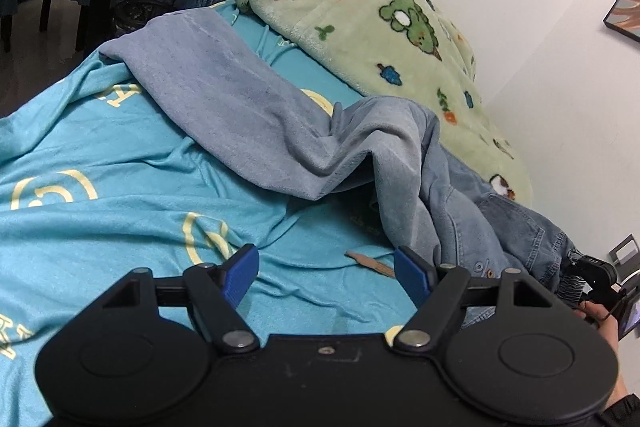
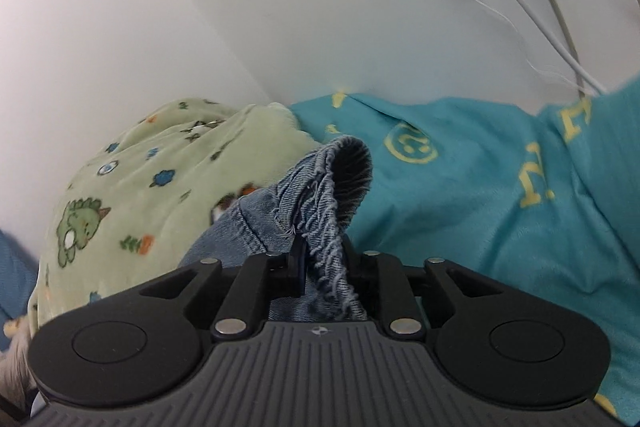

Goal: Fold clothes

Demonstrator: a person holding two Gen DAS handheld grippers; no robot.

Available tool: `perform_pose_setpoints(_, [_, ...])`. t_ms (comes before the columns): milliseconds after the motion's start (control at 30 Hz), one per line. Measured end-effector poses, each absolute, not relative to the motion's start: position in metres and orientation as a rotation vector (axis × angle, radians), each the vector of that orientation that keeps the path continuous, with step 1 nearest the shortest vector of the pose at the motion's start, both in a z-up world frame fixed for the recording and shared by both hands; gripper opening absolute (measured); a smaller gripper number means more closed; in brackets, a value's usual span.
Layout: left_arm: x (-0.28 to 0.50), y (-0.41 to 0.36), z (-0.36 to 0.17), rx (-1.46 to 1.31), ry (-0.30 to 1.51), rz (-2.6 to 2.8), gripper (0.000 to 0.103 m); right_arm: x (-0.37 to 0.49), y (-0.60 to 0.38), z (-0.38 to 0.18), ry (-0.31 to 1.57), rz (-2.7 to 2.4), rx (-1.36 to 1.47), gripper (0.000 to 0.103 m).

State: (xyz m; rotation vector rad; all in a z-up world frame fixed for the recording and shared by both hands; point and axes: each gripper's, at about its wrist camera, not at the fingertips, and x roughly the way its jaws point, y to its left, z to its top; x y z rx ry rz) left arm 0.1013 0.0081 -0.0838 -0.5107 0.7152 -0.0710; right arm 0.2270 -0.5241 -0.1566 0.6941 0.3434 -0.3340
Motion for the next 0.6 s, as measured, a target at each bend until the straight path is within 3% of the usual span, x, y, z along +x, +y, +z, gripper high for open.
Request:
perform_pose_setpoints(67, [0.1, 0.007, -0.082, -0.506, 0.71, -0.072, 0.072, 0.213, -0.512, -0.144, 0.317, -0.32, 0.691, 0.063])
perform_pose_setpoints(133, [0.098, 0.006, -0.079, -0.497, 0.705, -0.076, 0.072, 0.195, -0.505, -0.137, 0.291, -0.297, 0.707, 0.073])
perform_pose_setpoints(300, [0.089, 0.006, -0.067, -0.495, 0.695, -0.106, 0.072, 0.152, -0.486, -0.127, 0.301, -0.25, 0.739, 0.076])
perform_pose_setpoints(600, [0.092, -0.014, -0.031, -0.317, 0.687, -0.137, 0.073, 0.118, -0.413, -0.099, 0.393, -0.014, 0.464, 0.077])
